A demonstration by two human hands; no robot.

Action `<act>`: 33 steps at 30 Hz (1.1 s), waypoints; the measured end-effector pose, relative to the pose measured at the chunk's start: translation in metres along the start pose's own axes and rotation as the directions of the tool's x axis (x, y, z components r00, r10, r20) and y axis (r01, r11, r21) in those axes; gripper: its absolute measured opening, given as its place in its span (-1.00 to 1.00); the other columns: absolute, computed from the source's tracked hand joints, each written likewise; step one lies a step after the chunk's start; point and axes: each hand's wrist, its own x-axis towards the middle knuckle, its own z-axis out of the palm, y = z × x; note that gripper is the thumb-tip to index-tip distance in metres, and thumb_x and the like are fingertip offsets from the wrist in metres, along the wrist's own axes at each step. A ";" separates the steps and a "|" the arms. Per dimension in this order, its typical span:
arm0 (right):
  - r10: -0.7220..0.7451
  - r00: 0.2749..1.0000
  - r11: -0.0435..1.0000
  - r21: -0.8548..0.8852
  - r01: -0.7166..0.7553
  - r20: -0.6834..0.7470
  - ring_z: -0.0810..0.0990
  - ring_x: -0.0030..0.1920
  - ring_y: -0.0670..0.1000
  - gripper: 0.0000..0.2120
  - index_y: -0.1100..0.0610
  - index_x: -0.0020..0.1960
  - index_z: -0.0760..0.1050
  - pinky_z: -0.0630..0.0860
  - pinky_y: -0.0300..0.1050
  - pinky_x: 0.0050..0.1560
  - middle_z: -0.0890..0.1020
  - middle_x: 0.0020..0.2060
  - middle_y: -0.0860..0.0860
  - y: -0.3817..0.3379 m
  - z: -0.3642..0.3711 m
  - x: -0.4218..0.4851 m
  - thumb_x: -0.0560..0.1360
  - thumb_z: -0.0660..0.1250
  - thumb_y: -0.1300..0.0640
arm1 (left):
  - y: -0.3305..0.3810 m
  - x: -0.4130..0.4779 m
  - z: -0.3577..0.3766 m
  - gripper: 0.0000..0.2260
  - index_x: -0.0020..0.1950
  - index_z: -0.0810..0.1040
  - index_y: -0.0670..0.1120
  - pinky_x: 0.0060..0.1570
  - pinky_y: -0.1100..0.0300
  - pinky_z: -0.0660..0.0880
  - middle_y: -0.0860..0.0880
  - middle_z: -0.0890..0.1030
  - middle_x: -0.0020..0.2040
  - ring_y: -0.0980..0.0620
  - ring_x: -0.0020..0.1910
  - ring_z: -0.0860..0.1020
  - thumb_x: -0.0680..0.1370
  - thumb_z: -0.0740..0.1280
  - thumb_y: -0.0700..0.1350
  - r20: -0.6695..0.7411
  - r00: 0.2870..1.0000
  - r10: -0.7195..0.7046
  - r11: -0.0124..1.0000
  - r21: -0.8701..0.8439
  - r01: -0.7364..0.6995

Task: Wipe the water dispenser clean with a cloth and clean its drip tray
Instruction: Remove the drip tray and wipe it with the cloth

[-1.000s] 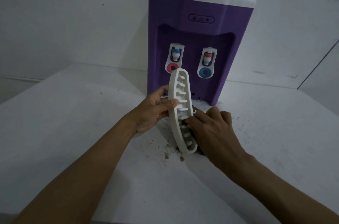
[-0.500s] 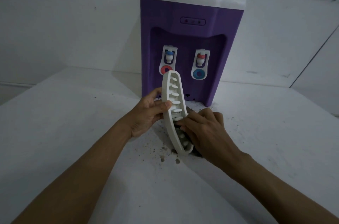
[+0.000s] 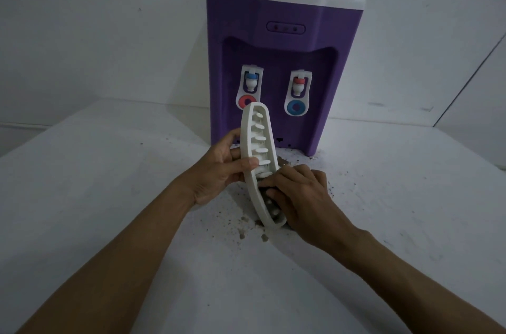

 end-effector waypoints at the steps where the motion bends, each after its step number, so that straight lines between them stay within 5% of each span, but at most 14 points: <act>1: -0.021 1.000 1.000 -0.020 0.021 -0.013 0.43 0.03 -0.05 -0.78 -0.04 0.16 0.52 0.24 -0.13 0.02 0.59 0.09 -0.04 0.001 -0.001 -0.001 0.52 0.27 0.06 | -0.001 0.000 0.000 -0.48 0.37 0.35 -0.01 -0.01 0.07 0.60 -0.15 0.65 0.16 -0.13 0.16 0.61 0.44 0.37 -0.28 -0.001 1.000 -0.002 1.000 -0.003 0.002; 5: -0.127 0.991 0.984 -0.123 0.131 0.041 0.40 0.08 -0.03 -0.55 -0.06 0.21 0.50 0.22 -0.14 0.05 0.57 0.12 -0.07 0.006 -0.007 -0.010 0.36 0.51 0.12 | -0.001 -0.001 -0.002 -0.48 0.37 0.35 -0.02 0.01 0.06 0.60 -0.15 0.65 0.15 -0.13 0.17 0.61 0.44 0.37 -0.28 -0.002 1.000 -0.016 1.000 -0.009 0.016; 10: -0.146 0.986 0.979 -0.135 0.155 0.075 0.41 0.09 -0.04 -0.61 -0.08 0.22 0.50 0.12 -0.22 0.05 0.55 0.13 -0.12 0.007 -0.012 -0.015 0.41 0.46 0.09 | -0.001 0.000 -0.002 -0.48 0.38 0.35 -0.03 0.04 0.04 0.60 -0.15 0.65 0.16 -0.13 0.18 0.61 0.45 0.37 -0.27 -0.009 1.000 -0.020 1.000 -0.007 0.020; 17: -0.140 0.985 0.940 -0.299 0.165 0.104 0.51 -0.04 0.02 -0.51 -0.07 0.18 0.53 0.40 -0.07 -0.07 0.59 0.06 -0.08 0.005 -0.013 -0.010 0.28 0.56 0.04 | -0.001 0.000 -0.002 -0.47 0.41 0.33 -0.05 0.03 0.05 0.59 -0.15 0.65 0.15 -0.13 0.18 0.60 0.47 0.36 -0.27 -0.002 1.000 -0.021 1.000 0.000 0.021; 23: -0.039 0.995 0.881 -0.468 0.077 0.090 0.51 -0.12 0.05 -0.44 -0.03 0.11 0.58 0.41 -0.02 -0.12 0.62 -0.03 -0.01 -0.003 -0.012 -0.014 0.14 0.62 -0.05 | 0.000 0.001 0.000 -0.45 0.41 0.32 -0.04 0.01 0.06 0.59 -0.15 0.66 0.14 -0.11 0.17 0.61 0.45 0.37 -0.25 -0.003 1.000 -0.024 1.000 0.009 0.024; 30: -0.011 1.000 0.980 -0.201 0.009 -0.011 0.51 -0.08 0.06 -0.76 -0.03 0.05 0.58 0.34 -0.07 -0.10 0.61 0.02 -0.05 -0.009 -0.001 -0.013 0.39 0.46 0.09 | -0.001 0.000 -0.001 -0.43 0.44 0.28 -0.08 0.02 0.04 0.59 -0.14 0.65 0.15 -0.11 0.17 0.61 0.46 0.37 -0.25 -0.006 1.000 -0.022 1.000 0.012 0.023; 33: 0.002 1.000 0.949 -0.316 0.002 0.014 0.54 -0.09 0.06 -0.57 -0.03 0.05 0.59 0.39 -0.06 -0.14 0.63 0.01 -0.04 -0.009 -0.006 -0.015 0.22 0.60 0.05 | 0.000 -0.001 -0.002 -0.43 0.43 0.29 -0.07 0.01 0.05 0.59 -0.15 0.65 0.15 -0.12 0.17 0.61 0.46 0.37 -0.25 0.007 1.000 -0.018 0.999 0.028 0.018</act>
